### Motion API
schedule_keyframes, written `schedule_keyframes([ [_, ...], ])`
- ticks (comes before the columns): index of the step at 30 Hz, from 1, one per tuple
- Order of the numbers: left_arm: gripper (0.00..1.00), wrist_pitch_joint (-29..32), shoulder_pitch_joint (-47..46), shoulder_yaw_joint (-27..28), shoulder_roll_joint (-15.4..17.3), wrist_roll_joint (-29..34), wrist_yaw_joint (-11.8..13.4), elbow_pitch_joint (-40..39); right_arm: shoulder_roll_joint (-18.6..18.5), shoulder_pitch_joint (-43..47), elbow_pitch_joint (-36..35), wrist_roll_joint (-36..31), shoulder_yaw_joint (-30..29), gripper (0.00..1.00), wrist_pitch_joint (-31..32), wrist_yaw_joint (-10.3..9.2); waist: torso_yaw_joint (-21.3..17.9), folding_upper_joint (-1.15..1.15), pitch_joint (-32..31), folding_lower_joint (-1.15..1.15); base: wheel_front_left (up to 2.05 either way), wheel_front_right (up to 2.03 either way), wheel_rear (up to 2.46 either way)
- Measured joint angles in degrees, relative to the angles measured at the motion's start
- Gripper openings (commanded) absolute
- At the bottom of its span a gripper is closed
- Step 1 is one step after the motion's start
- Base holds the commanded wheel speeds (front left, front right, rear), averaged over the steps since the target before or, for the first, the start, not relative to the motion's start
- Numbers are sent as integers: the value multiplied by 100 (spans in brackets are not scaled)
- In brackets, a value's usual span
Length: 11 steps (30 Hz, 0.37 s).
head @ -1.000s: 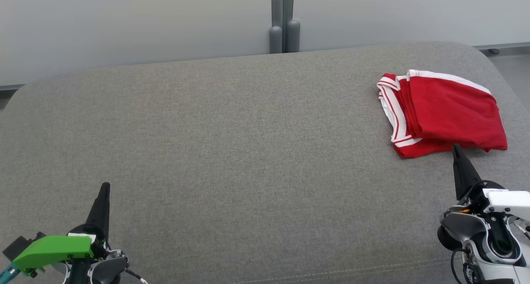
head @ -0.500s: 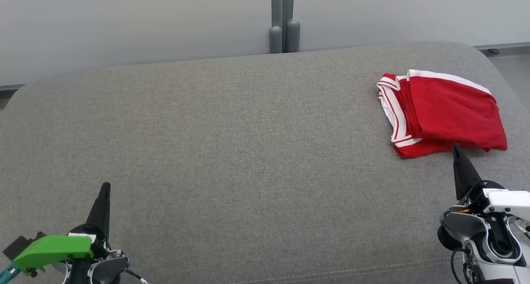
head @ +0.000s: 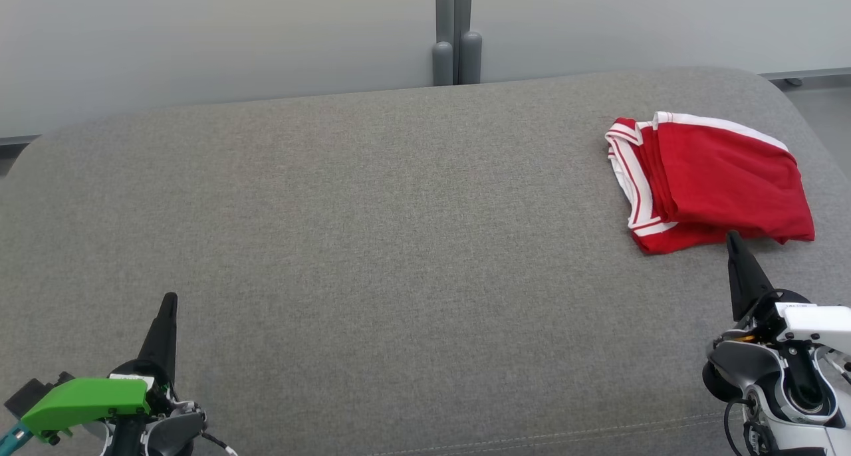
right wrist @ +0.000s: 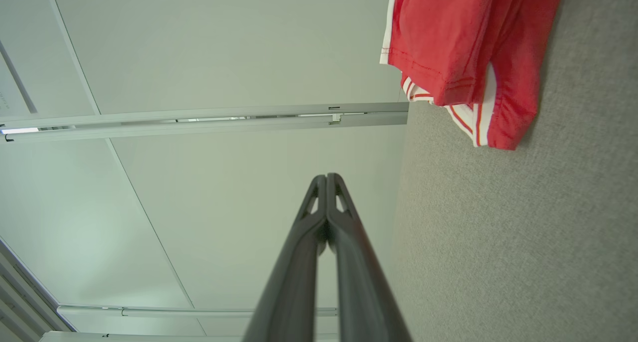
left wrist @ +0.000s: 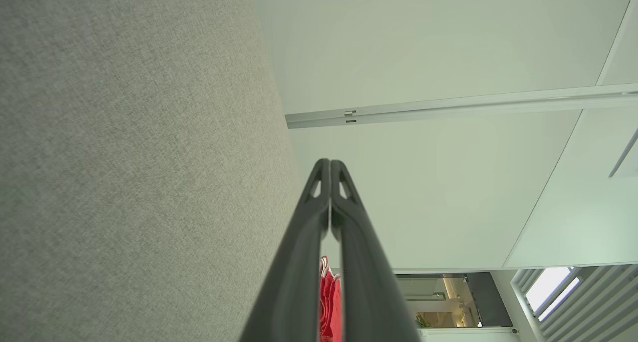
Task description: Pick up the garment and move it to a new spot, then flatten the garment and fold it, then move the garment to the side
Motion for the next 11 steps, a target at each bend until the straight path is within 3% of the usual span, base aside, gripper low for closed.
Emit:
schedule_keyframes([
  [11,0,1,0,2,0,0,0,-4,0,1,-4,0,0,0,0,0,0,0,0,0,0,0,0],
])
